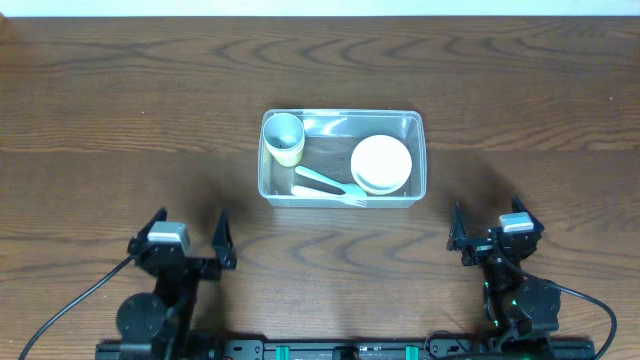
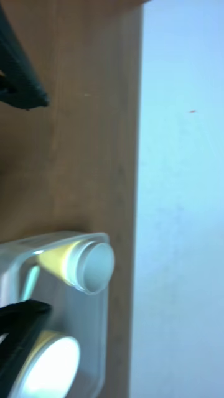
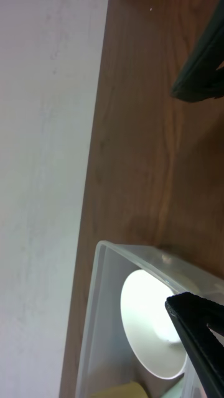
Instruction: Pack container
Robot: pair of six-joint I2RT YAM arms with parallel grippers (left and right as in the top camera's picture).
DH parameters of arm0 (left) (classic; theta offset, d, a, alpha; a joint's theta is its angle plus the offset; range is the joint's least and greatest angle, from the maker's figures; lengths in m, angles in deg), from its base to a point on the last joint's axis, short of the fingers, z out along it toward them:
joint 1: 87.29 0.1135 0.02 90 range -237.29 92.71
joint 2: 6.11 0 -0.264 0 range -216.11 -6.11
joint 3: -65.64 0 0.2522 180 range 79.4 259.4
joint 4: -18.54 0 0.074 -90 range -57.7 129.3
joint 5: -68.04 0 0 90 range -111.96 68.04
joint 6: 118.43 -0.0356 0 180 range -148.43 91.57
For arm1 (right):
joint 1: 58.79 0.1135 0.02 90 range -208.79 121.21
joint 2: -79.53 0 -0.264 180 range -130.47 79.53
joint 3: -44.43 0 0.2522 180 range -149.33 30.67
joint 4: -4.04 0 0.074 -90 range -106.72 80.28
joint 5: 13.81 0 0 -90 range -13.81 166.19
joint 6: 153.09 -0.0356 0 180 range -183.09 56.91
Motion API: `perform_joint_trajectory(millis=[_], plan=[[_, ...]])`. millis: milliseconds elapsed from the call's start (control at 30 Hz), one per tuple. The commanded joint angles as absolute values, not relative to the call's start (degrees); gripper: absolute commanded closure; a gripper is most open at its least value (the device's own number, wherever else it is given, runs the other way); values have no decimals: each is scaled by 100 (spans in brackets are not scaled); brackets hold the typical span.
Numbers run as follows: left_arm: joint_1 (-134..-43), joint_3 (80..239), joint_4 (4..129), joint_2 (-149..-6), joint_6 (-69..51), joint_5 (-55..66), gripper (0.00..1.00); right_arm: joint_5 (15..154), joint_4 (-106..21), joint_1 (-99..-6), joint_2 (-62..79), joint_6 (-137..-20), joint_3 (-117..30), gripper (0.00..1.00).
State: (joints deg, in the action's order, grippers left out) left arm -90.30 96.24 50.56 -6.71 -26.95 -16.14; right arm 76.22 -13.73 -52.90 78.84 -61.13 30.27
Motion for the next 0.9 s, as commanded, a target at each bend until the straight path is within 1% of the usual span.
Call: perform_joint_trajectory(millis=[0,100,200,433,867], plan=[[-9010,8905,4133,-623,-2752,-1640,2,7648,-1395,-5316,7921,-6072,3036,1],[-9010,8306,3218,-620,-2785,-1664,2,7648,-1397,-5316,7921,-6072,3036,1],[-9010,7955,2850,-620,-2879,-1775,2,7648,-1397,-5316,7921,-6072,3036,1],[-9010,7963,3607,-620,-2737,-2291,2,7648,-1397,-5316,7921,-6072,3036,1],[-9010,7963,3637,-633,-2682,-2263,2,7648,-1397,-5316,7921,-6072,3036,1]])
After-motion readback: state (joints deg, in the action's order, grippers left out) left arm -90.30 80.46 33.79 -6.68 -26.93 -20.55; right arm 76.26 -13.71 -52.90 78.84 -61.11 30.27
